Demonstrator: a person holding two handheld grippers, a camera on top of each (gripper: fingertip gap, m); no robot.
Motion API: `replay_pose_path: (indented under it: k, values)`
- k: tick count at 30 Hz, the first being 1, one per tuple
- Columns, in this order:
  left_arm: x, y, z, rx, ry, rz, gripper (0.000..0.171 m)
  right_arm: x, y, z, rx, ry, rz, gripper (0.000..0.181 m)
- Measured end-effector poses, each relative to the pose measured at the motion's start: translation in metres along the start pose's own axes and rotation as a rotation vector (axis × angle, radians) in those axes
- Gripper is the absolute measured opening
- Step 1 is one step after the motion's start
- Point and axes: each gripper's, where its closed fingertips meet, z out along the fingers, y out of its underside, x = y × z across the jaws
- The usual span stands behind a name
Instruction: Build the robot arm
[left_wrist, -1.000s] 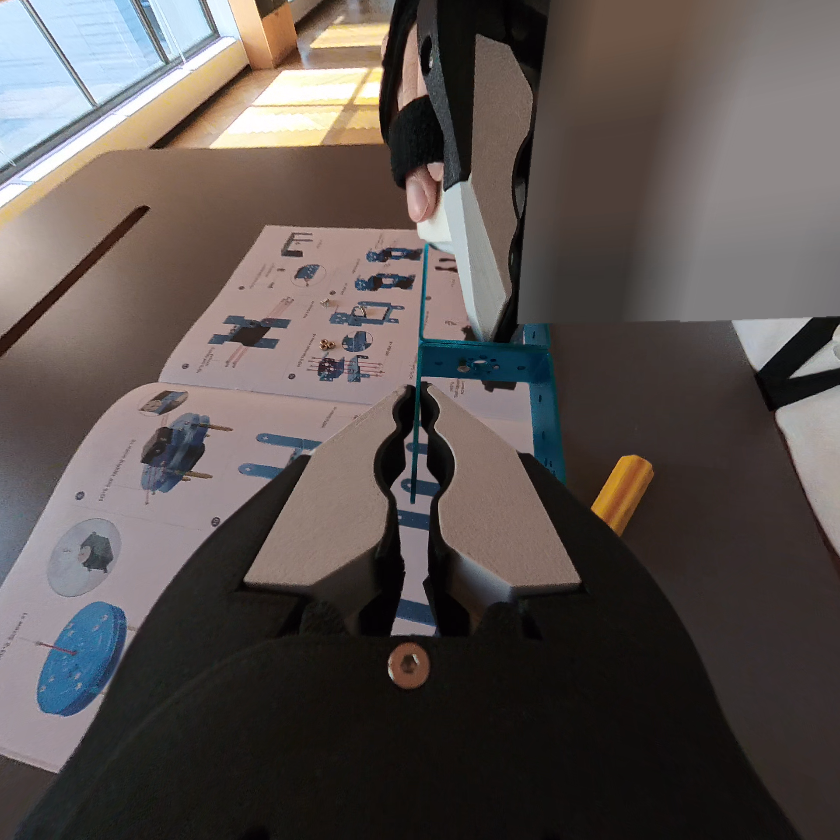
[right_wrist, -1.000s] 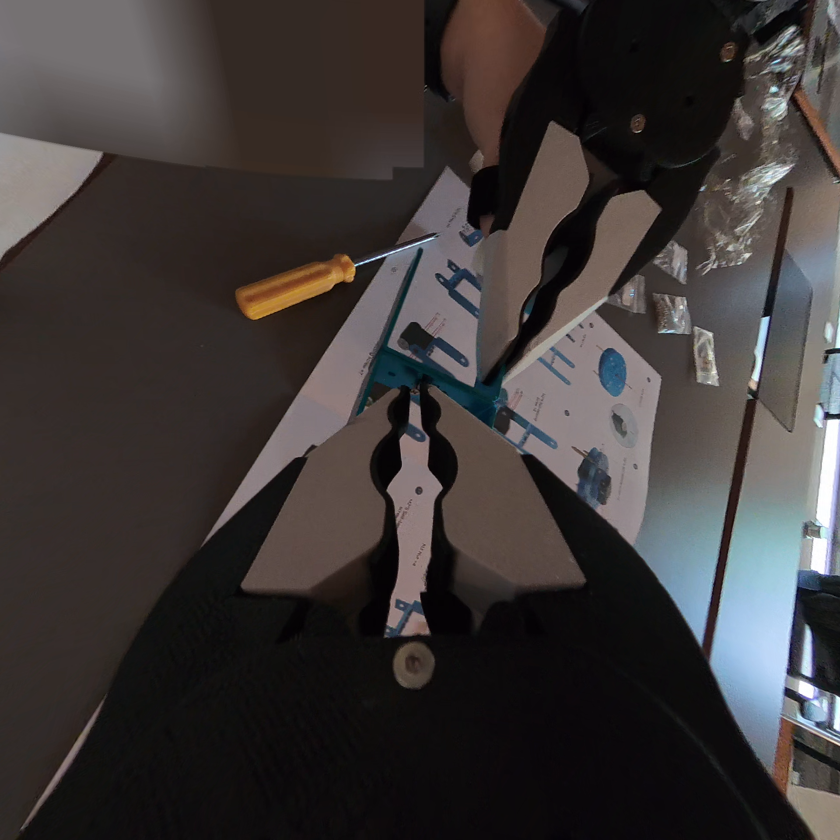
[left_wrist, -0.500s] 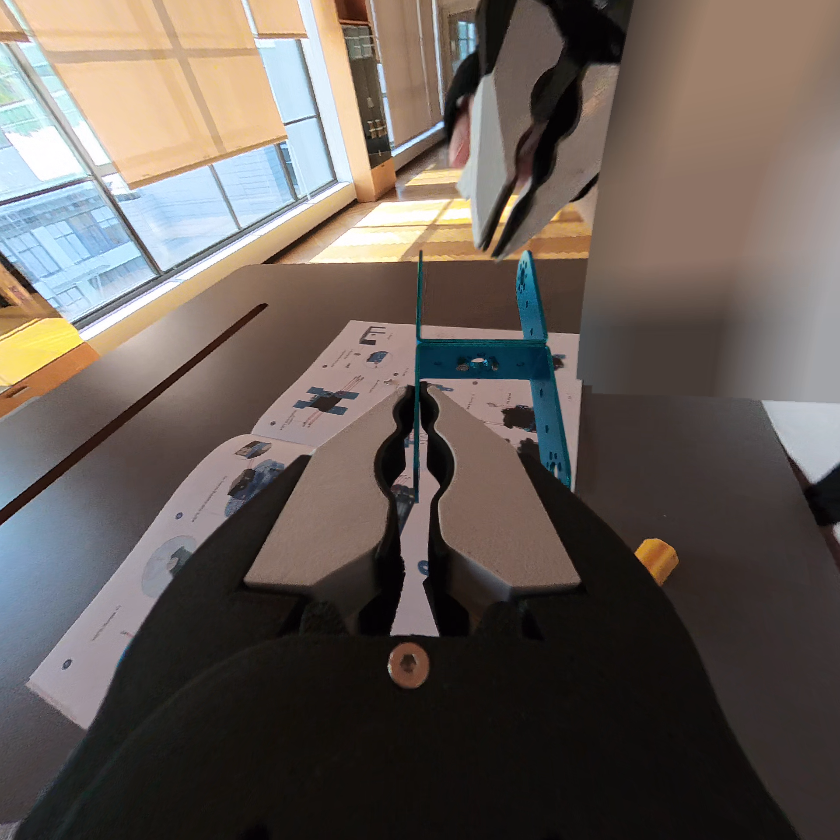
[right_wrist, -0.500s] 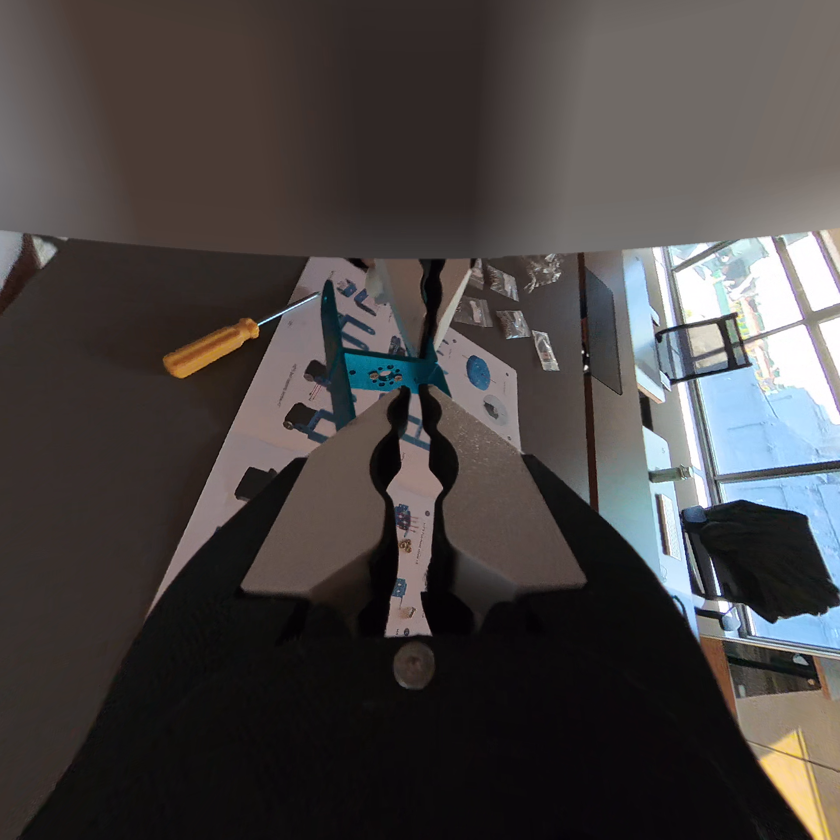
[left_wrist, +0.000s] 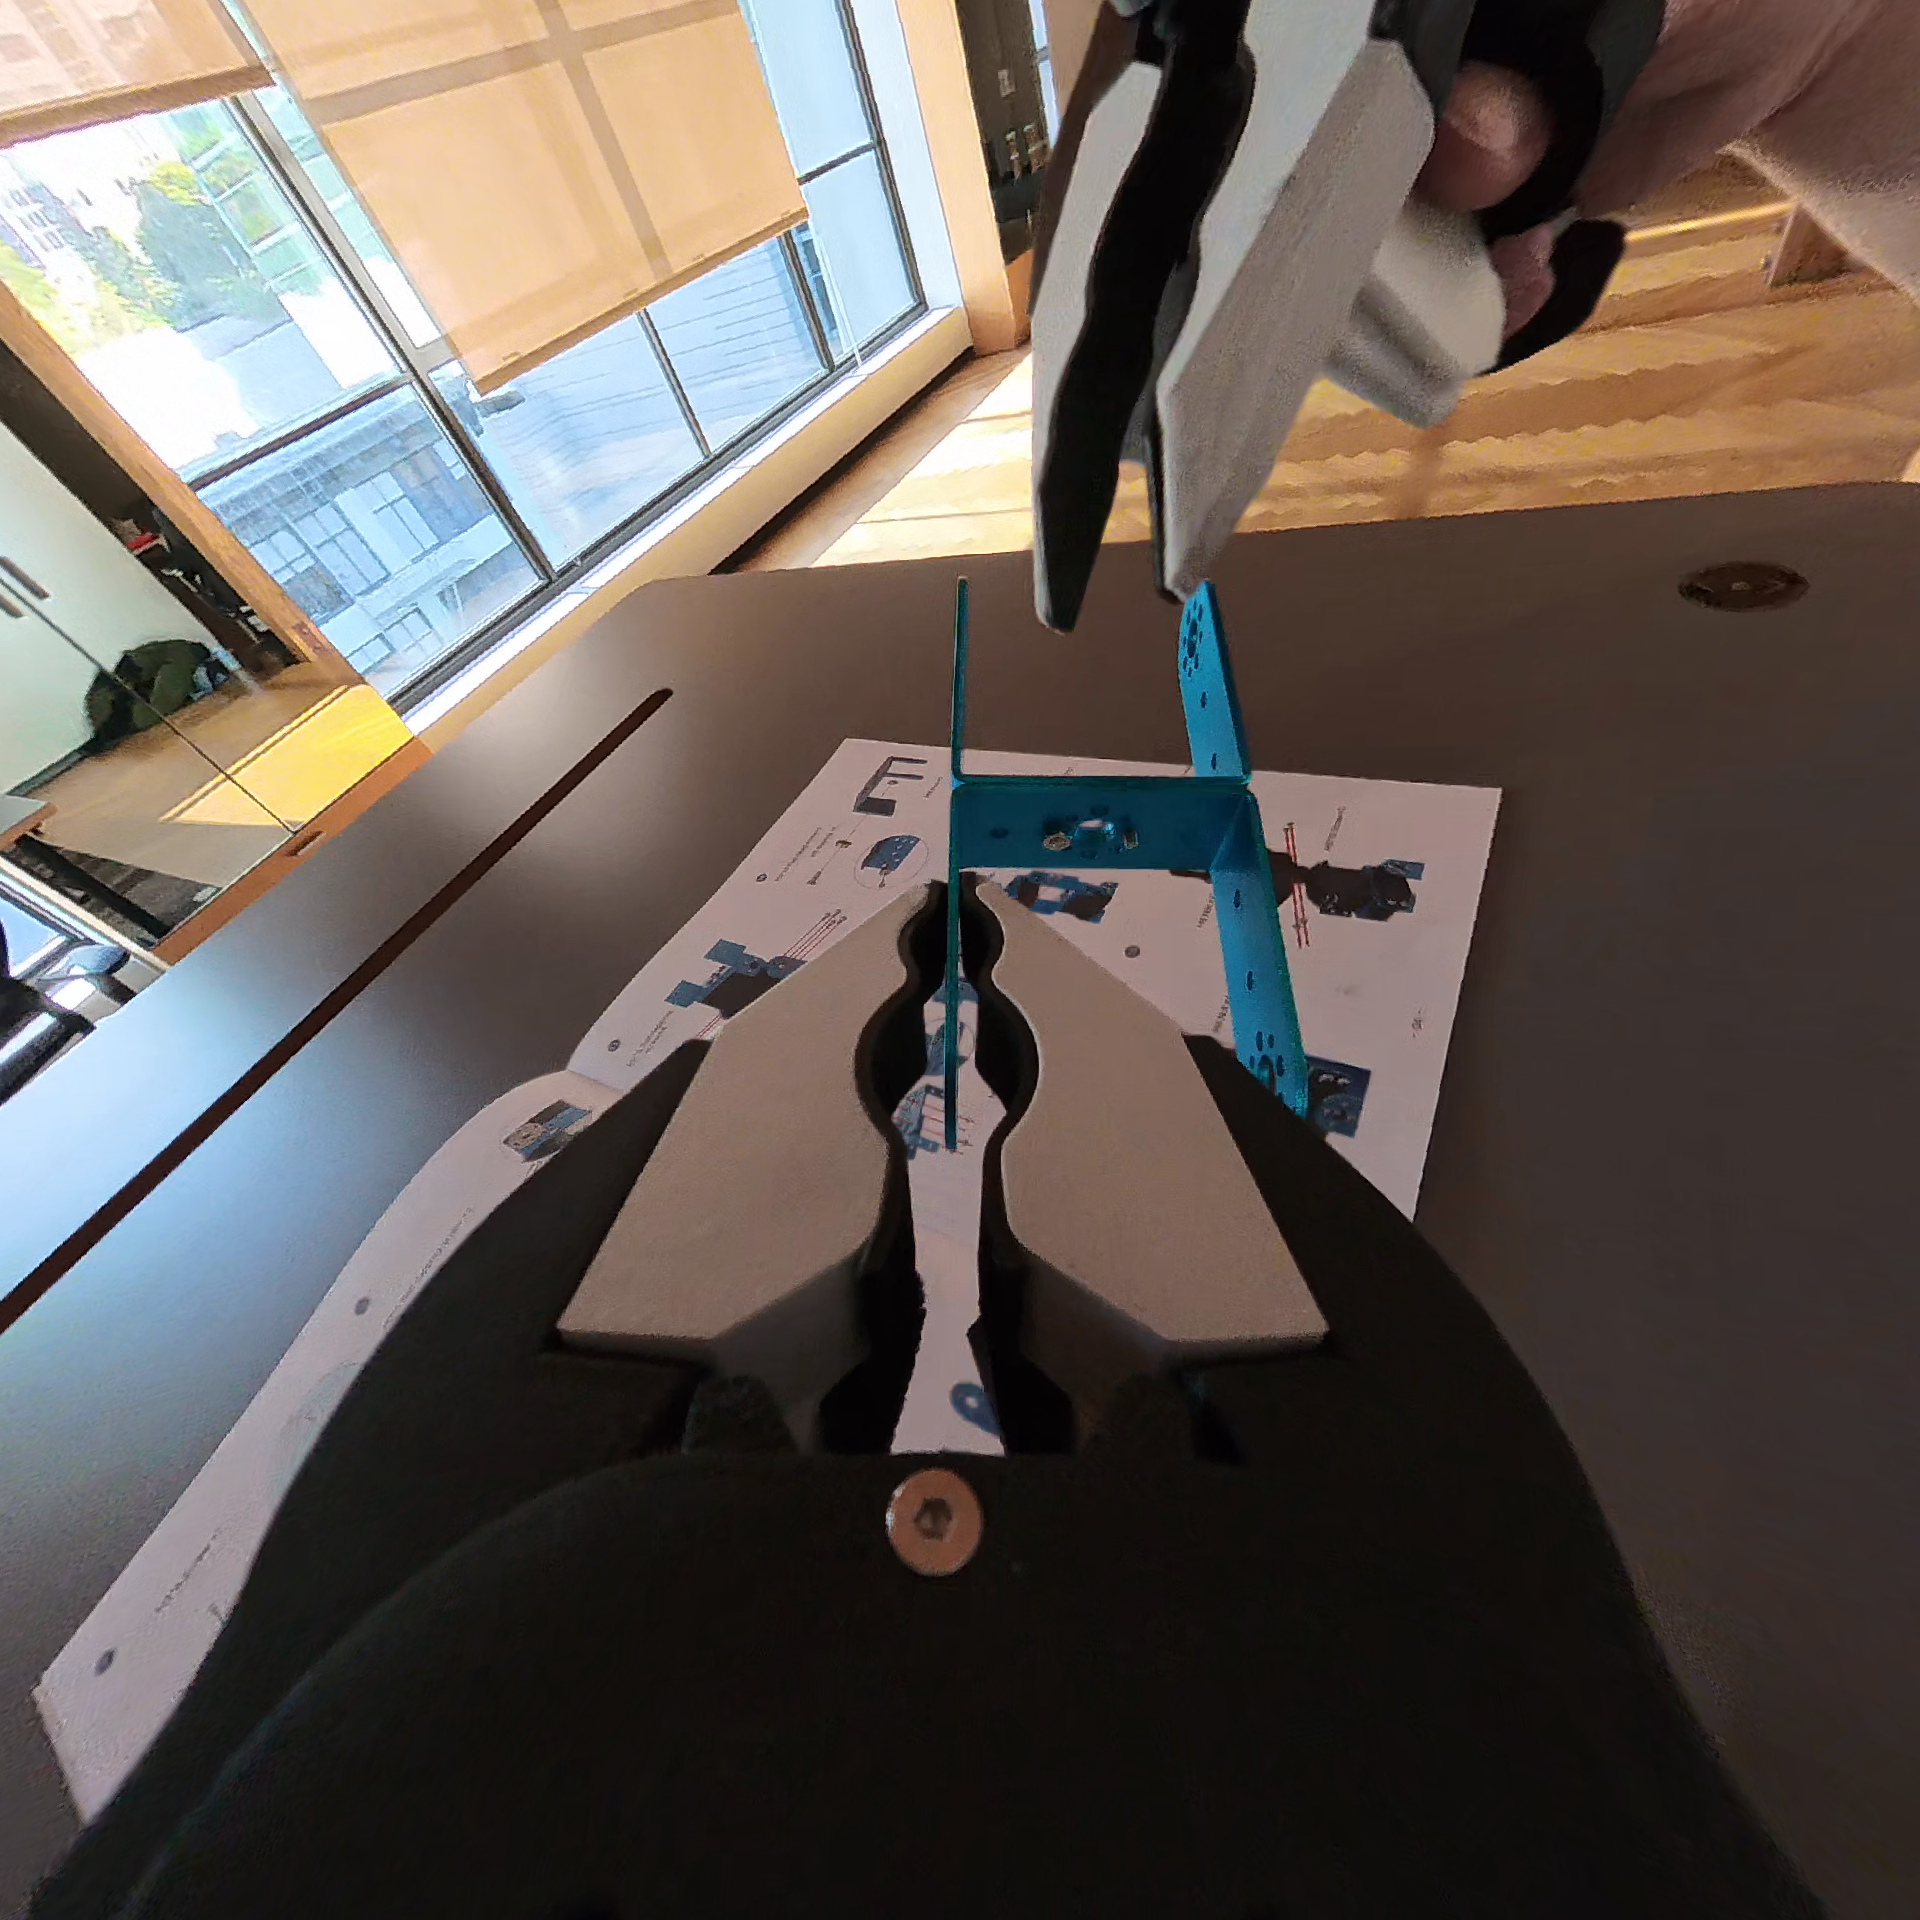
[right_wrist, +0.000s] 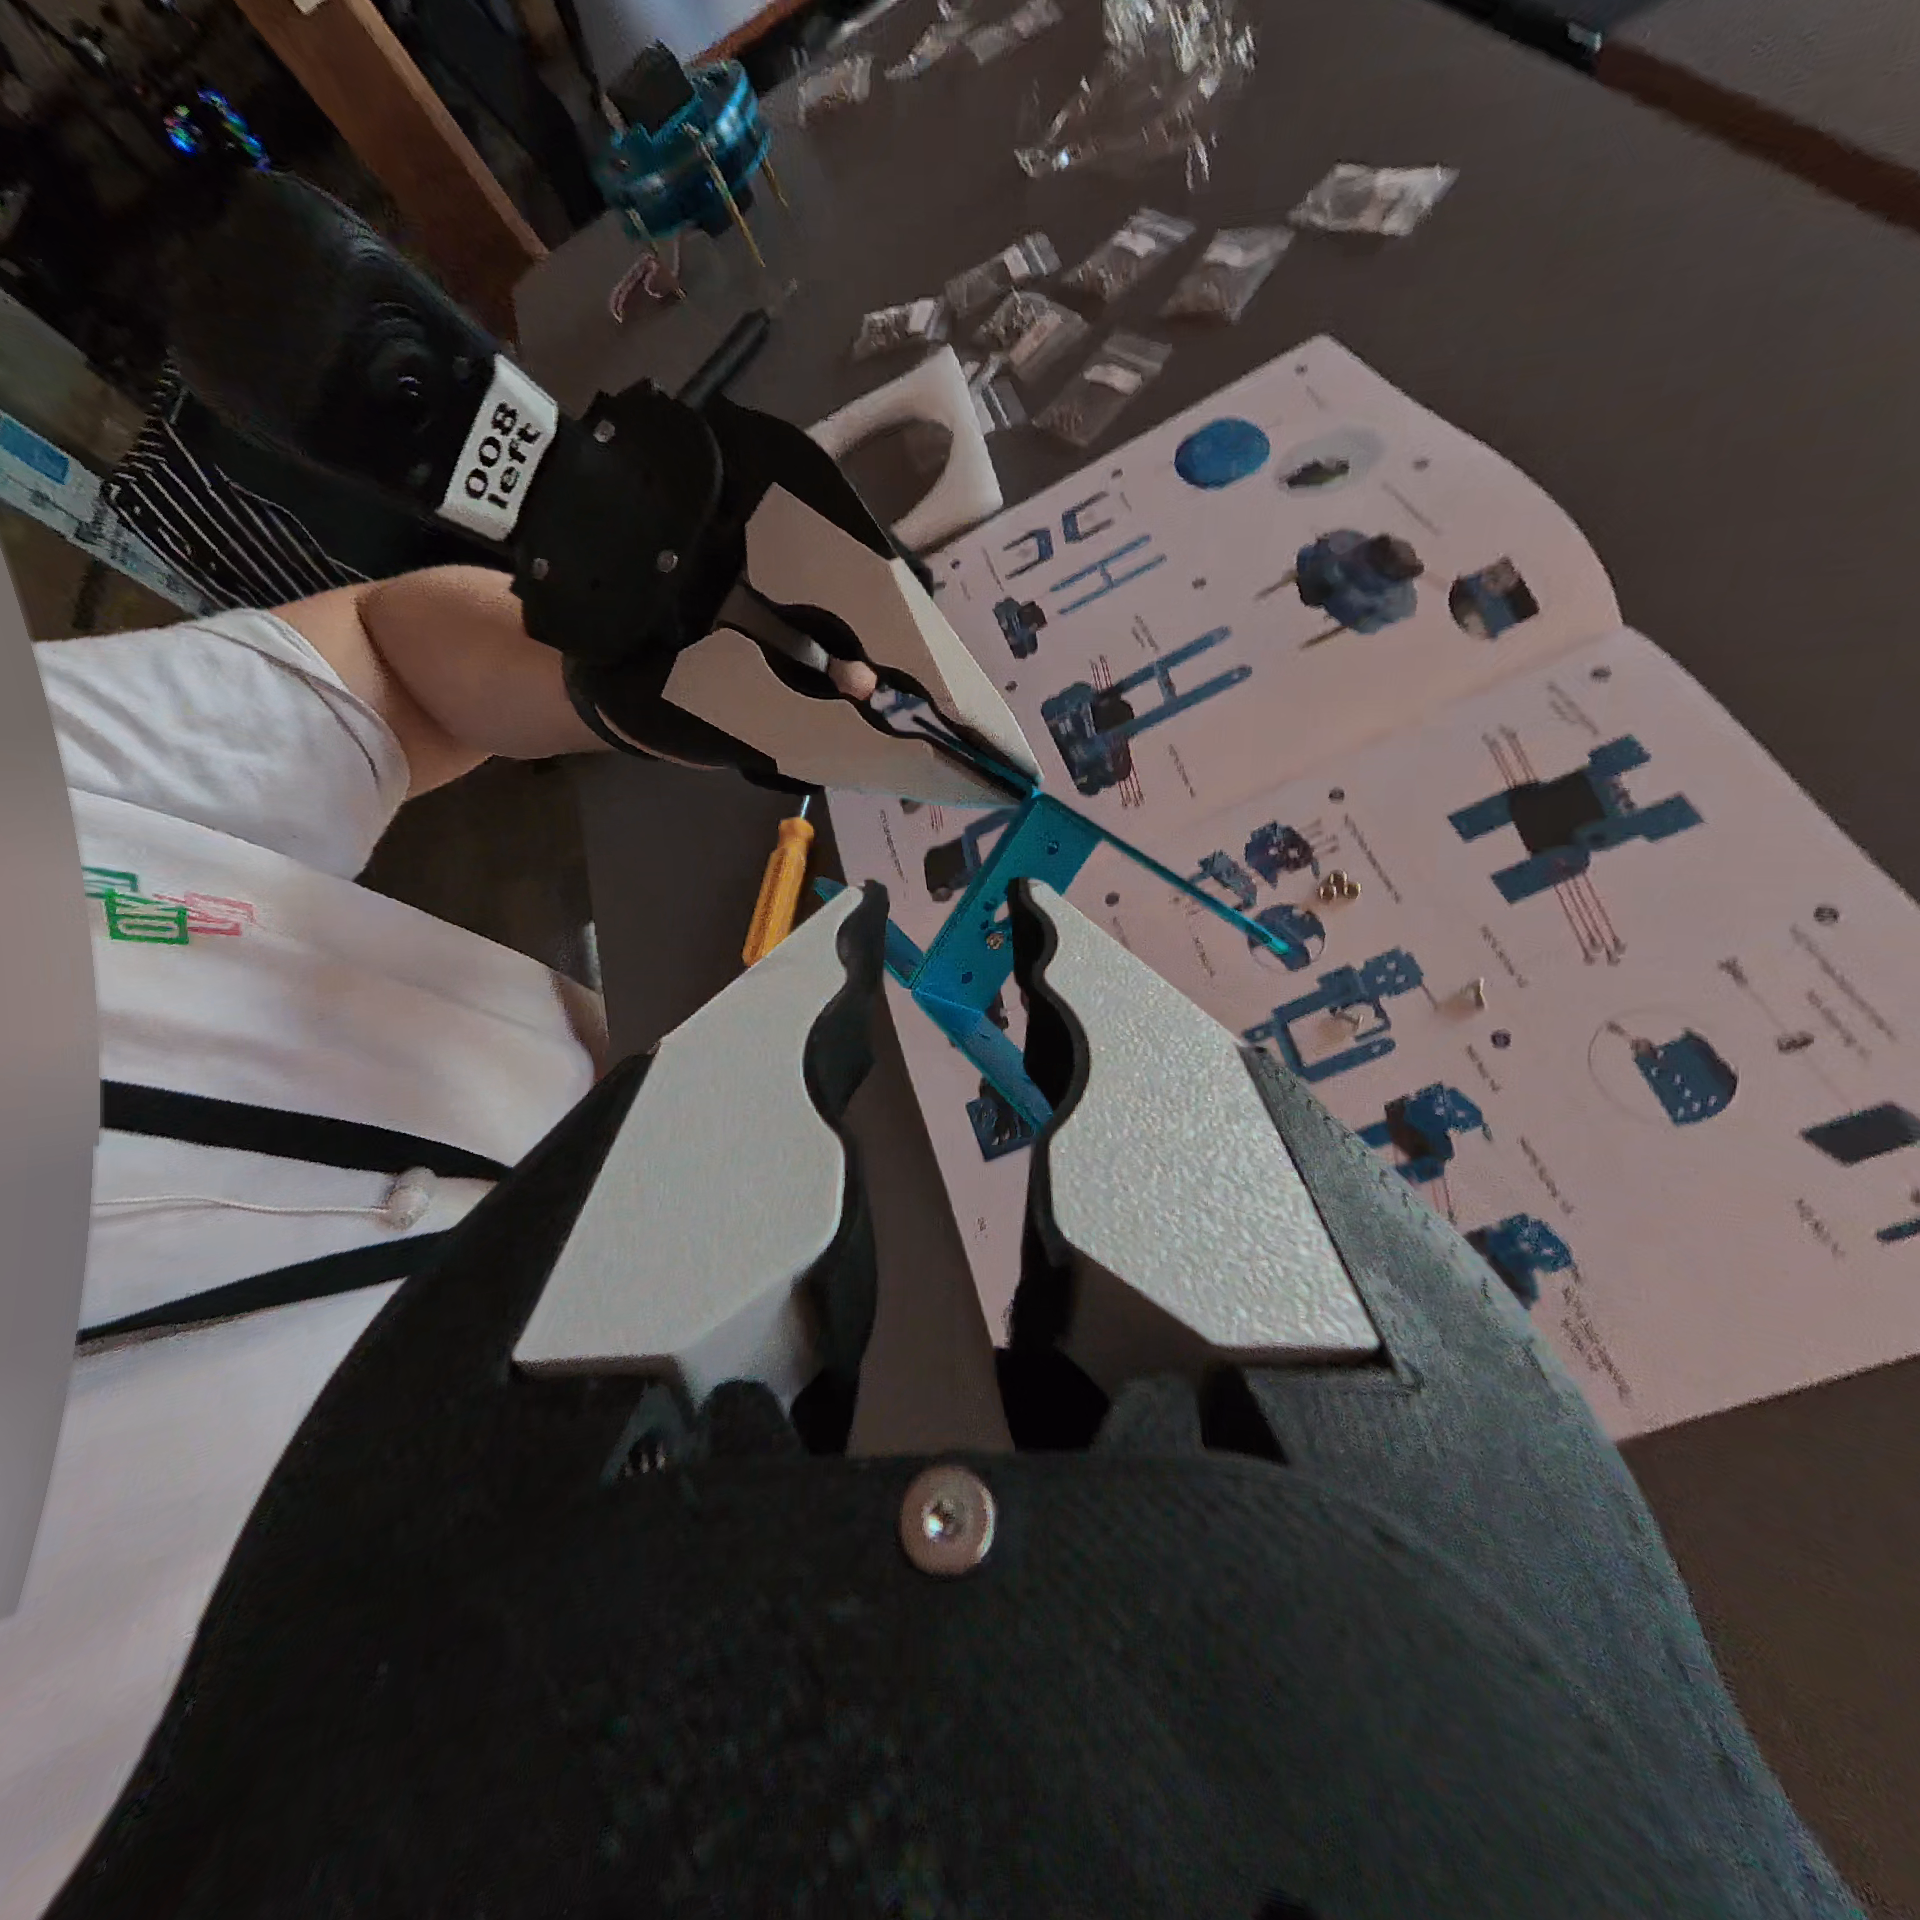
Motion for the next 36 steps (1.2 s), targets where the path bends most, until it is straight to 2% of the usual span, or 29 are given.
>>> replay_pose_path:
  k: [3,7,13,21,27,29,31,32,36]
  values:
    - [0.001,-0.003,0.017,-0.035,-0.042,-0.008,0.0,0.008,0.019,-0.001,-0.09,0.065,0.067,0.03]
    - [0.007,-0.015,0.033,-0.055,-0.062,0.028,0.0,0.027,0.03,-0.007,-0.138,0.244,0.011,0.028]
    - [0.014,-0.02,0.054,-0.095,-0.121,0.107,0.0,0.046,0.056,-0.013,-0.252,0.331,0.051,0.019]
    - [0.021,-0.017,0.077,-0.101,-0.097,0.009,0.0,0.064,0.073,-0.024,-0.363,0.522,-0.057,0.009]
    - [0.024,-0.009,0.084,-0.082,-0.071,-0.057,0.001,0.073,0.078,-0.026,-0.405,0.626,-0.142,0.007]
    - [0.03,-0.004,0.086,-0.093,-0.021,-0.075,0.008,0.079,0.08,-0.028,-0.416,0.66,-0.143,0.006]
    - [0.034,0.004,0.088,-0.145,0.042,-0.142,0.034,0.088,0.08,-0.032,-0.403,0.696,-0.139,0.004]
    - [0.031,0.004,0.085,-0.148,0.061,-0.18,0.038,0.092,0.082,-0.033,-0.392,0.694,-0.12,0.004]
    - [-0.005,-0.018,0.053,-0.036,0.138,-0.341,0.036,0.112,0.099,-0.045,-0.374,0.721,-0.026,0.004]
